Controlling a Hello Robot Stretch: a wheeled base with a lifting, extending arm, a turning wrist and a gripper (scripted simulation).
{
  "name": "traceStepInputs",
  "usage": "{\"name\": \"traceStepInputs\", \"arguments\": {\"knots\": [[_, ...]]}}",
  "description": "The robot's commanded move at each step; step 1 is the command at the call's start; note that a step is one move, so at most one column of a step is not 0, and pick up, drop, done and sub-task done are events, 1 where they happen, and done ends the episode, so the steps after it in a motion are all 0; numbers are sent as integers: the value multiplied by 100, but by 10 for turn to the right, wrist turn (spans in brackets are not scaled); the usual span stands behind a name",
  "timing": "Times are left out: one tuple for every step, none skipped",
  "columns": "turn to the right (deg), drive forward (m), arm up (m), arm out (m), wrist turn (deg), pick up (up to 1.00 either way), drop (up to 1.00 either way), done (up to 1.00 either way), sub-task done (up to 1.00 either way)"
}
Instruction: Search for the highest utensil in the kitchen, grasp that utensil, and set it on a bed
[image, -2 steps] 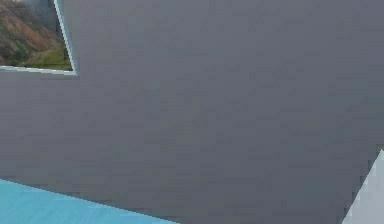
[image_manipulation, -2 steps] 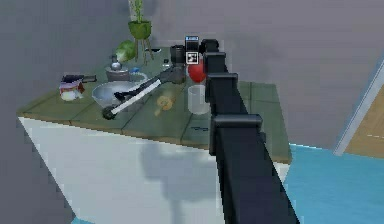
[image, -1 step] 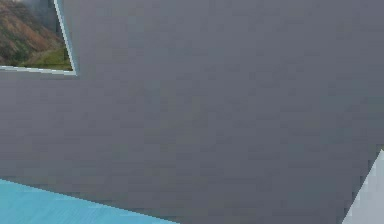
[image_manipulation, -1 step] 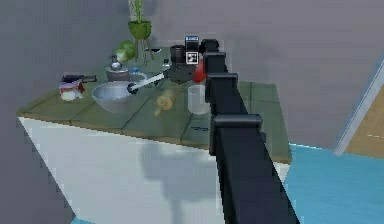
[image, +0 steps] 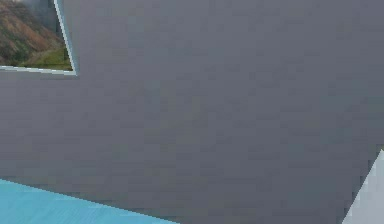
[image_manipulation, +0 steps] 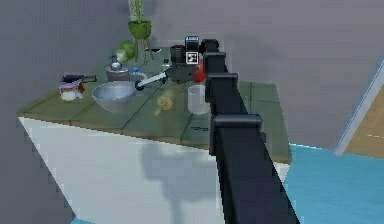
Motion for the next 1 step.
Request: {"name": "traceStepInputs", "arguments": {"knots": [[0, 0, -12, 0, 0, 0, 0, 0, 0]]}}
